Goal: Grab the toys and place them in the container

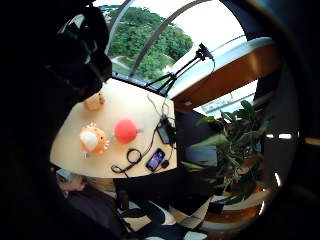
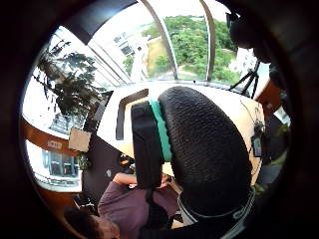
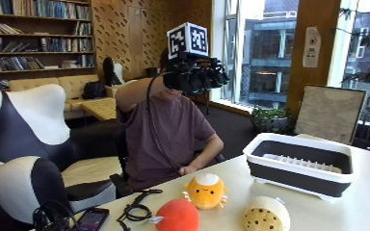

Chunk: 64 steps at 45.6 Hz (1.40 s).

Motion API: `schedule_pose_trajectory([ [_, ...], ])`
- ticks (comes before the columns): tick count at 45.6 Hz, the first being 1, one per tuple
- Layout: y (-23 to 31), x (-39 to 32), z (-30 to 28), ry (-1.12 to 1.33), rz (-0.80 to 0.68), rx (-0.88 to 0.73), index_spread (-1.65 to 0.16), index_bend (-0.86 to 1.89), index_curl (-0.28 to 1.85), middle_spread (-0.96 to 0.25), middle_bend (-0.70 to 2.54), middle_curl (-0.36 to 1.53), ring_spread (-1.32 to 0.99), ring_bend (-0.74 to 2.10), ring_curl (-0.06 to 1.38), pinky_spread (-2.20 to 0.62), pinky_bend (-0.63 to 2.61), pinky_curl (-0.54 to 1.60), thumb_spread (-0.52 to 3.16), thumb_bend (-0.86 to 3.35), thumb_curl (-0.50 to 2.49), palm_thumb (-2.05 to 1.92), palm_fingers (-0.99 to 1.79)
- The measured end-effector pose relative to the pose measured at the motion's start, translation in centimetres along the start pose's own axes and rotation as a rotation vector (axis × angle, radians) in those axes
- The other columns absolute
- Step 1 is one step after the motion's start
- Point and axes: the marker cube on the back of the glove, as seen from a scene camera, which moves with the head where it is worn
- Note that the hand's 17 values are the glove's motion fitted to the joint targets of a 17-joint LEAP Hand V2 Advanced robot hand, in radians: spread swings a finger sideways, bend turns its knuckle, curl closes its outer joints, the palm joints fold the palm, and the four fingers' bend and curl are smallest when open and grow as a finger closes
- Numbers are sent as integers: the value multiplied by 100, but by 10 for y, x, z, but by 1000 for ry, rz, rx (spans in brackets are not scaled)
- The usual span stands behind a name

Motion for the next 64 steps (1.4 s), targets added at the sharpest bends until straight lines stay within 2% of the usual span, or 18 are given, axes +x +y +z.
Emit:
schedule_pose_trajectory([
  [7, -7, 17, 19, 6, 52, -45, -16, 8, 4, -12, 17, 6, -10, 63, 19, -7, 77, 24, 88, -8, 0, -12, 44],
  [16, -20, 41, 54, -8, 103, -106, -22, 11, 6, -15, 21, 13, -13, 72, 23, -6, 87, 30, 118, -8, 1, -13, 31],
  [25, -24, 67, 129, -4, 159, -286, -24, 12, 9, -17, 22, 18, -14, 76, 24, -5, 94, 33, 129, -7, 2, -13, 18],
  [32, -13, 86, 218, -70, 239, -452, -25, 14, 12, -16, 20, 22, -11, 73, 24, -2, 102, 35, 132, -7, 3, -13, 6],
  [36, 6, 88, 261, -110, 241, -558, -26, 14, 14, -11, 16, 22, -7, 67, 23, -1, 109, 37, 132, -7, 4, -11, -7],
  [41, 43, 76, 320, -236, 329, -785, -26, 9, 14, -3, 11, 21, -2, 57, 19, 2, 118, 38, 129, -4, 8, -5, -23],
  [44, 43, 82, 345, -301, 349, -709, -26, 8, 14, -1, 9, 20, 0, 56, 19, 2, 123, 39, 127, -1, 11, 0, -24],
  [47, 39, 88, 351, -328, 375, -596, -26, 5, 13, 1, 10, 19, 1, 68, 22, 0, 127, 40, 127, 4, 16, 11, -13],
  [50, 34, 88, 349, -327, 396, -515, -27, 8, 12, 1, 19, 21, -6, 91, 28, -8, 125, 39, 131, 11, 21, 25, 12],
  [51, 31, 87, 347, -321, 399, -489, -26, 10, 12, -1, 23, 22, -11, 100, 30, -14, 125, 39, 133, 14, 23, 30, 32],
  [53, 26, 86, 340, -309, 397, -450, -26, 10, 11, -3, 26, 23, -15, 107, 29, -19, 125, 36, 136, 18, 26, 37, 44],
  [54, 22, 85, 336, -307, 392, -442, -27, 15, 13, -6, 35, 27, -19, 109, 31, -22, 126, 37, 132, 23, 30, 48, 62],
  [55, 19, 83, 329, -312, 385, -438, -27, 15, 12, -7, 35, 27, -21, 110, 31, -24, 125, 36, 129, 24, 32, 51, 62],
  [58, 6, 73, 299, -354, 346, -423, -30, 27, 15, -14, 49, 32, -27, 118, 36, -28, 121, 37, 112, 25, 38, 61, 88],
  [64, -31, 35, 199, -334, 208, -354, -34, 37, 20, -24, 65, 40, -34, 123, 42, -32, 116, 39, 91, 26, 47, 69, 98],
])
